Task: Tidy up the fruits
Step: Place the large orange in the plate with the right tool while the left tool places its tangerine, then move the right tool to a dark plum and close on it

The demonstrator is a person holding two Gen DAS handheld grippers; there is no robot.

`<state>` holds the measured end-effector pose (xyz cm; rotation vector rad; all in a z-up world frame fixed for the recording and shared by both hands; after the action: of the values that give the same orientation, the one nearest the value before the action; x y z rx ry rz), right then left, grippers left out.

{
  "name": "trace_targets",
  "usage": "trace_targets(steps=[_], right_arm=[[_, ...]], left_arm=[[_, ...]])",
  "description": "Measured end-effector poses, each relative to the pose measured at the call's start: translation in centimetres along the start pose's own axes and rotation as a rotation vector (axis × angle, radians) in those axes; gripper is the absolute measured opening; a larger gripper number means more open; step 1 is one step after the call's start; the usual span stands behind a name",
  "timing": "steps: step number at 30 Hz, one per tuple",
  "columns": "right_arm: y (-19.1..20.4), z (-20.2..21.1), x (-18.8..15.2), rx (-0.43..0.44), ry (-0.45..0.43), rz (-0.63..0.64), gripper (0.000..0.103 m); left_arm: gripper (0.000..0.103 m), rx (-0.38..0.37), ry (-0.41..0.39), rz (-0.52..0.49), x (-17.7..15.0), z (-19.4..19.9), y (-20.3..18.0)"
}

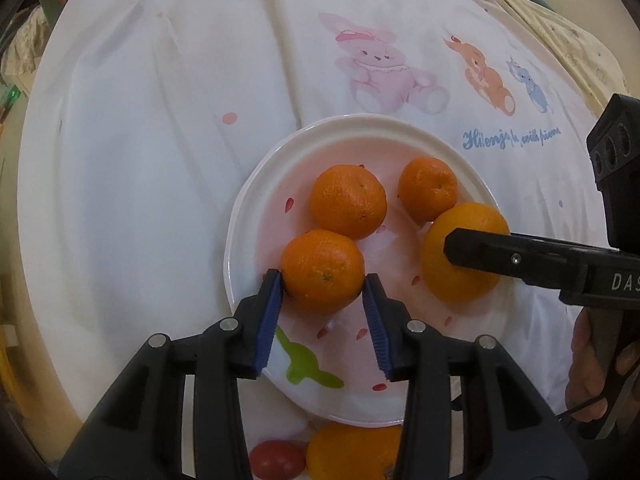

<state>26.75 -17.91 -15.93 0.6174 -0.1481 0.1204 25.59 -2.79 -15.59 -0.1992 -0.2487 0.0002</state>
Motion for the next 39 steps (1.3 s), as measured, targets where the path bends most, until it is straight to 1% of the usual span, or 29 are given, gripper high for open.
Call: trace_targets(steps=[2, 4, 6, 7, 9, 10, 12, 15, 17, 19, 22, 25, 29, 34, 36, 39], right_arm=[[0.2, 0.6, 0.2, 0.006, -0.025, 0.000, 0.070], [0.3, 1.5, 0.4, 0.022, -0.054, -0.004, 0.081], [0.5, 2.3, 0.7, 0.015, -0.079, 0.004, 0.084], [0.6, 2.5, 0.7, 0.012, -0.085, 0.008, 0.084], [0.6, 3.1, 0.8, 0.008, -0.098, 0.007, 0.084], [0.5, 3.2, 0.8, 0.007, -0.103, 0.005, 0.084], [0.5, 3.4, 0.8, 0.008, -0.102, 0.003, 0.084], [1.0, 3.4, 0.6, -0.008, -0.100, 0.032, 0.084], [1.7, 3.4, 0.8, -0.030, -0.107, 0.064, 0.084], [2.1, 3.5, 0.7, -0.033, -0.113, 0.073, 0.084], [2.5, 4.2, 0.3, -0.038, -0.135, 0.077, 0.084], [2.6, 5.1, -0.1, -0.044, -0.151, 0.083, 0.084], [2.5, 6.4, -0.8, -0.054, -0.170, 0.078, 0.084], [2.2, 8.4, -2.3, -0.058, -0.200, 0.060, 0.084], [2.1, 9.0, -3.2, -0.059, -0.211, 0.052, 0.084], [2.0, 9.7, -4.8, -0.058, -0.213, 0.039, 0.084]], left_arm=[[0.038, 0.005, 0.009, 0.000, 0.1, 0.0, -0.2], [0.042, -0.004, 0.019, 0.004, 0.1, -0.1, -0.4], [0.059, -0.029, 0.013, 0.001, 0.0, 0.1, -0.8], [0.062, -0.027, 0.008, -0.005, -0.1, 0.2, -0.9], [0.073, -0.014, 0.000, -0.023, -0.2, 0.4, -1.5], [0.074, -0.009, -0.003, -0.029, -0.2, 0.4, -1.6], [0.074, -0.004, -0.005, -0.031, -0.2, 0.5, -1.7], [0.074, -0.011, 0.002, -0.005, 0.0, 0.7, -1.4], [0.074, -0.008, -0.011, 0.012, 0.1, 1.1, -1.2], [0.074, -0.003, -0.022, 0.019, 0.1, 1.3, -1.0], [0.074, 0.048, -0.088, 0.031, 0.2, 2.4, -0.6], [0.074, 0.069, -0.135, 0.025, 0.2, 3.7, -0.5], [0.074, 0.065, -0.170, 0.043, -0.1, 5.5, -0.5], [0.074, 0.060, -0.190, 0.055, -0.9, 7.3, -0.5], [0.074, 0.057, -0.195, 0.062, -1.8, 7.9, -0.3], [0.074, 0.040, -0.181, 0.081, -3.5, 8.5, -0.2]])
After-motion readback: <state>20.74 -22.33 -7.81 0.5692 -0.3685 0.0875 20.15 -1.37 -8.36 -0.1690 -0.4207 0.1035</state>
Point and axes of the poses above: each gripper's, at about its wrist camera, not at the fingertips, and z roughly against the way its jaws point, y to its left, x to its top, the point moved 4 cm from there along -z, roughly the way its jaws point, and after that the axes turned 4 degrees about z, right-handed, at the moved point
